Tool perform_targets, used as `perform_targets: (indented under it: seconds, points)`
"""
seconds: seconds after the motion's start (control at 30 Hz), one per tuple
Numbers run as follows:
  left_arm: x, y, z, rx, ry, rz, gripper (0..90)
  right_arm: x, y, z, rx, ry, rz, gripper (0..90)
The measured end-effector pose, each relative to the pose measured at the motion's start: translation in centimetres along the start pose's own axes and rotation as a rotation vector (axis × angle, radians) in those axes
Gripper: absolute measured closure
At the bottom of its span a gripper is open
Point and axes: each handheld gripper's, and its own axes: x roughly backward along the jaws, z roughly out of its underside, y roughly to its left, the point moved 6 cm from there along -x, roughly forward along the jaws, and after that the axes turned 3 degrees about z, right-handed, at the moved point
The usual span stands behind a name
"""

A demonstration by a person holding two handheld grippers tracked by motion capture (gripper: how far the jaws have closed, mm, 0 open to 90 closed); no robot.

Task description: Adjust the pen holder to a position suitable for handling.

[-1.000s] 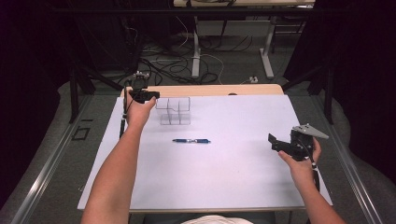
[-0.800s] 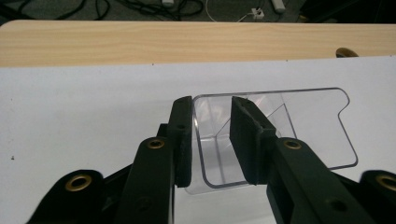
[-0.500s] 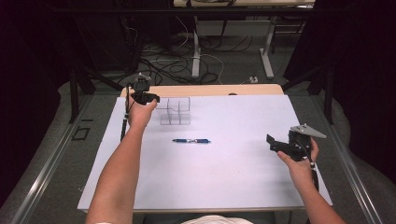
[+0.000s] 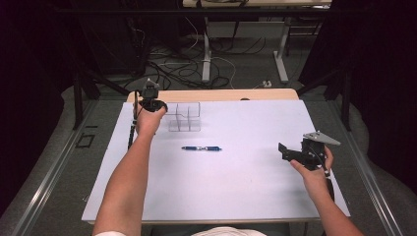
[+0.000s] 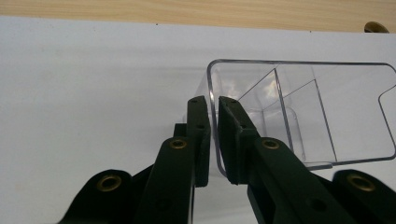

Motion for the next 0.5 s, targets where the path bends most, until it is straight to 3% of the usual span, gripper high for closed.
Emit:
perform_targets:
  seconds: [0.27, 0.5]
  points:
    - [-0.32, -0.10, 0.14, 0.002, 0.026, -0.017, 85.9, 0.01, 0.23, 0.03, 0.000, 0.002, -0.012, 3.3]
    - [-0.30, -0.35, 0.17, 0.021, 0.020, -0.047, 87.1, -0.03, 0.36, 0.05, -0.002, 0.004, -0.018, 3.3]
